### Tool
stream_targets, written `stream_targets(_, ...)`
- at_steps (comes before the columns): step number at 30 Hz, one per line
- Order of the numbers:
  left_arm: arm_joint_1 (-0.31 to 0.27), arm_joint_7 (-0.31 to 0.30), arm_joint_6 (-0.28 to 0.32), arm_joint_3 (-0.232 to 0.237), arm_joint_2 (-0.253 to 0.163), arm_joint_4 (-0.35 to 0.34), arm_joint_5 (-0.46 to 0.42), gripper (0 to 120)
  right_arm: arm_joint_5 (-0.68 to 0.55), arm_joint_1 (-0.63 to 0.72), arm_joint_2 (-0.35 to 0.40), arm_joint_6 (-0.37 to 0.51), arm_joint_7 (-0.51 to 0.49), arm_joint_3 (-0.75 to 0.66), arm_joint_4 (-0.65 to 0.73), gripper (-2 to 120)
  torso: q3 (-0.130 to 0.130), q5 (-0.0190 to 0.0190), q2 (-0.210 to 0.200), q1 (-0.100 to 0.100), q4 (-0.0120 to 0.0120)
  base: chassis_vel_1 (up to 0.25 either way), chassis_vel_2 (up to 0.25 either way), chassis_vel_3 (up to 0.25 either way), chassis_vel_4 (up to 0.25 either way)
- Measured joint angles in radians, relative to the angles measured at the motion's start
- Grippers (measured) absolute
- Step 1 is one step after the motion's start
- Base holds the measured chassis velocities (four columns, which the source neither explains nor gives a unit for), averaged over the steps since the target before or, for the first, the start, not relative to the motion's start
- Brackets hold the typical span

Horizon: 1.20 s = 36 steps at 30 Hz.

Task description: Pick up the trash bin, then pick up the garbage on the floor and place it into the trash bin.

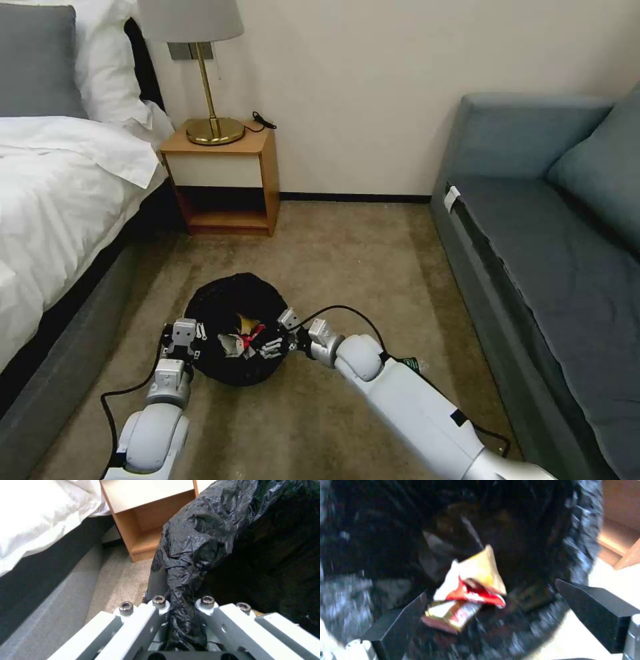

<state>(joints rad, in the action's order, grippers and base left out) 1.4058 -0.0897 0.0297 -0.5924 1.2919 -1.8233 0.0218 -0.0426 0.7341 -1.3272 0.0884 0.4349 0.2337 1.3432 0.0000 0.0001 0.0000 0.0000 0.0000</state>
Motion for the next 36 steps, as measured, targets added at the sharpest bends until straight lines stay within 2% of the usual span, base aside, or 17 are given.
stream_targets(8, 0.005, 0.001, -0.005, -0.008, -0.005, 0.004, 0.003, 2, 0.088, 0.013, 0.09, -0.005, 0.054, -0.044, 0.056, 100, 0.0, 0.0001, 0.0, 0.0, 0.0001, 0.0, 0.0, 0.0, 0.0)
stream_targets(13, 0.004, 0.001, -0.001, -0.008, -0.01, -0.01, 0.01, 2, 0.239, 0.008, 0.211, -0.015, 0.097, -0.076, 0.049, 100, 0.0, 0.0, 0.0, 0.0, -0.0002, 0.0, 0.0, 0.0, 0.0)
stream_targets(20, 0.011, 0.0, -0.003, -0.009, -0.008, -0.017, 0.035, 2, 0.36, 0.02, 0.316, -0.027, 0.167, -0.121, 0.043, 100, 0.0, 0.0002, 0.0, 0.0, 0.0, 0.0, 0.0, 0.0, 0.0)
stream_targets(26, 0.024, -0.002, -0.014, -0.009, -0.004, -0.021, 0.049, 2, 0.367, 0.075, 0.408, -0.032, 0.2, -0.157, 0.061, 100, 0.0, 0.0001, 0.0, 0.0, -0.0001, 0.0, 0.0, 0.0, 0.0)
stream_targets(36, 0.006, -0.002, -0.007, -0.001, -0.014, -0.016, 0.043, 2, 0.383, 0.123, 0.448, -0.059, 0.234, -0.179, 0.042, 100, 0.0, 0.0002, 0.0, 0.0, 0.0, 0.0, 0.0, 0.0, 0.0)
